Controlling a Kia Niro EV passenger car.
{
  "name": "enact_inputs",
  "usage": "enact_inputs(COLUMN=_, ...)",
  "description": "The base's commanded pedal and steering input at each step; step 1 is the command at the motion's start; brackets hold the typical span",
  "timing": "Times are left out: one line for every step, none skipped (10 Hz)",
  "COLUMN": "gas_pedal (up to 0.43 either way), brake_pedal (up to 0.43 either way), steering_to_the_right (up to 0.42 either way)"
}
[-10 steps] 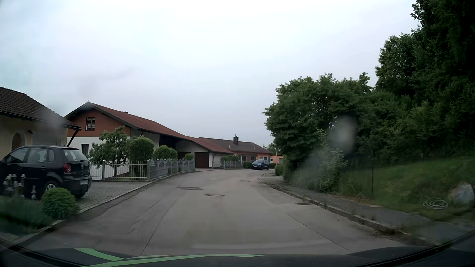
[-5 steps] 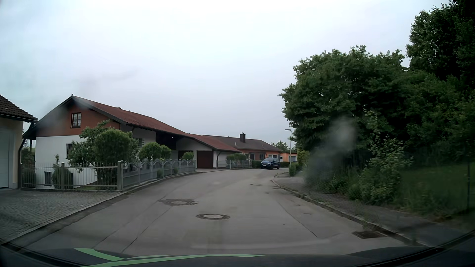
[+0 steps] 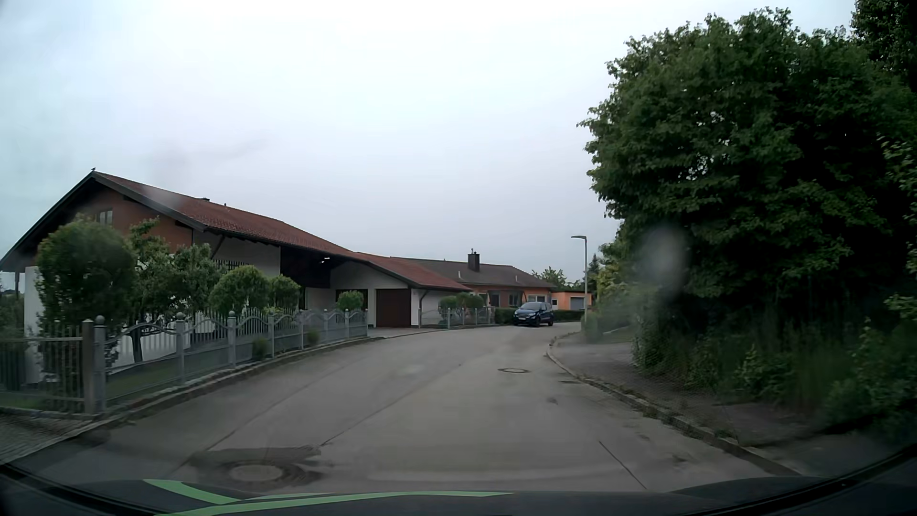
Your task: Follow the waypoints while adhering to traffic rules and regulations
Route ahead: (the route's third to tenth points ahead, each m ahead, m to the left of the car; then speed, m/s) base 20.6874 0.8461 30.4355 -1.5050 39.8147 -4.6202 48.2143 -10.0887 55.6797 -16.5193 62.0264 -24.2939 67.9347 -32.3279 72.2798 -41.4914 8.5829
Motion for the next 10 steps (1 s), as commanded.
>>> enact_inputs(gas_pedal=0.02, brake_pedal=0.0, steering_to_the_right=-0.004)
enact_inputs(gas_pedal=0.039, brake_pedal=0.0, steering_to_the_right=-0.005)
enact_inputs(gas_pedal=0.039, brake_pedal=0.0, steering_to_the_right=-0.005)
enact_inputs(gas_pedal=0.087, brake_pedal=0.0, steering_to_the_right=-0.007)
enact_inputs(gas_pedal=0.087, brake_pedal=0.0, steering_to_the_right=0.0)
enact_inputs(gas_pedal=0.087, brake_pedal=0.0, steering_to_the_right=0.008)
enact_inputs(gas_pedal=0.087, brake_pedal=0.0, steering_to_the_right=0.012)
enact_inputs(gas_pedal=0.087, brake_pedal=0.0, steering_to_the_right=0.013)
enact_inputs(gas_pedal=0.087, brake_pedal=0.0, steering_to_the_right=0.015)
enact_inputs(gas_pedal=0.087, brake_pedal=0.0, steering_to_the_right=0.02)
